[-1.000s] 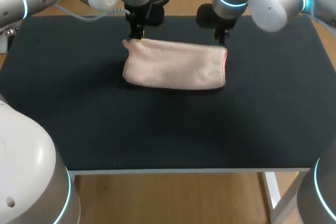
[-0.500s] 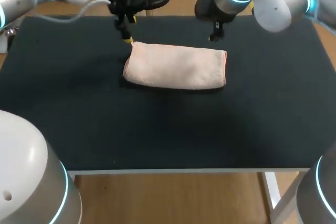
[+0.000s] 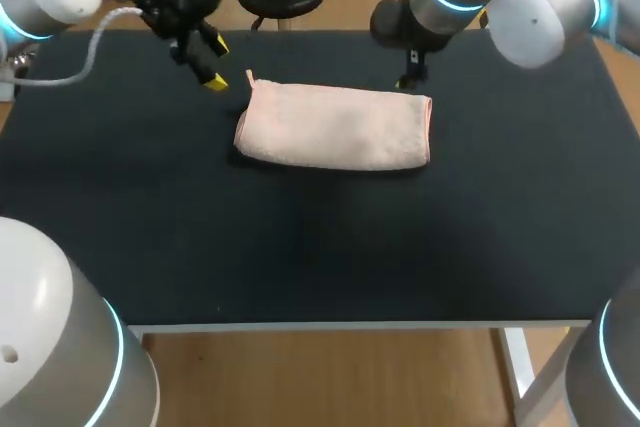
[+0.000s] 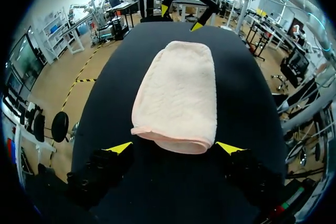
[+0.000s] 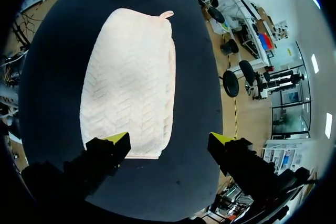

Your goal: Fold the towel

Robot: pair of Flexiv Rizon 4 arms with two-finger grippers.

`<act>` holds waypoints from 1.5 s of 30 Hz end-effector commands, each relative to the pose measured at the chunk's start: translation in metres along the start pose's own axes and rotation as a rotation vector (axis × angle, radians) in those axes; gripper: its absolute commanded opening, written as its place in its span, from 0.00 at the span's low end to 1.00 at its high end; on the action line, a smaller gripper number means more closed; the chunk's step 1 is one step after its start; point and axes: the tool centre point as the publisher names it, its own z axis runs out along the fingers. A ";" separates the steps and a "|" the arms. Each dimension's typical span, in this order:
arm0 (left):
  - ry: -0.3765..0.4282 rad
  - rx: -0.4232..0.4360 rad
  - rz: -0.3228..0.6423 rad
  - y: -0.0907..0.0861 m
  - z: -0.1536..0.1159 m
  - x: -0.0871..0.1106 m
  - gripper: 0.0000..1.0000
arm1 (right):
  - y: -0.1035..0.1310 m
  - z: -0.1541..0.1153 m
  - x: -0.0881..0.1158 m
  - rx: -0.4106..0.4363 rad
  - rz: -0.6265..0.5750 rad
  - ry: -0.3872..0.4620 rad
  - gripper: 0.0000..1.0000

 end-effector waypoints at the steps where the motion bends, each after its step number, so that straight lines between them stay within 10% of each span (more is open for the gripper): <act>1: 0.036 0.060 0.004 0.012 -0.004 -0.009 1.00 | -0.002 -0.003 0.004 0.010 -0.002 0.004 1.00; 27: 0.047 0.020 0.064 0.008 -0.005 -0.005 1.00 | -0.006 -0.013 -0.005 -0.011 -0.102 0.059 1.00; 34: 0.047 0.020 0.064 0.008 -0.005 -0.005 1.00 | -0.023 -0.004 -0.030 -0.424 0.785 0.070 1.00; 38: 0.047 0.020 0.064 0.008 -0.005 -0.005 1.00 | -0.040 0.005 -0.029 -0.584 1.342 0.247 1.00; 45: 0.047 0.020 0.064 0.008 -0.005 -0.005 1.00 | -0.059 0.021 -0.010 -0.656 1.729 0.328 1.00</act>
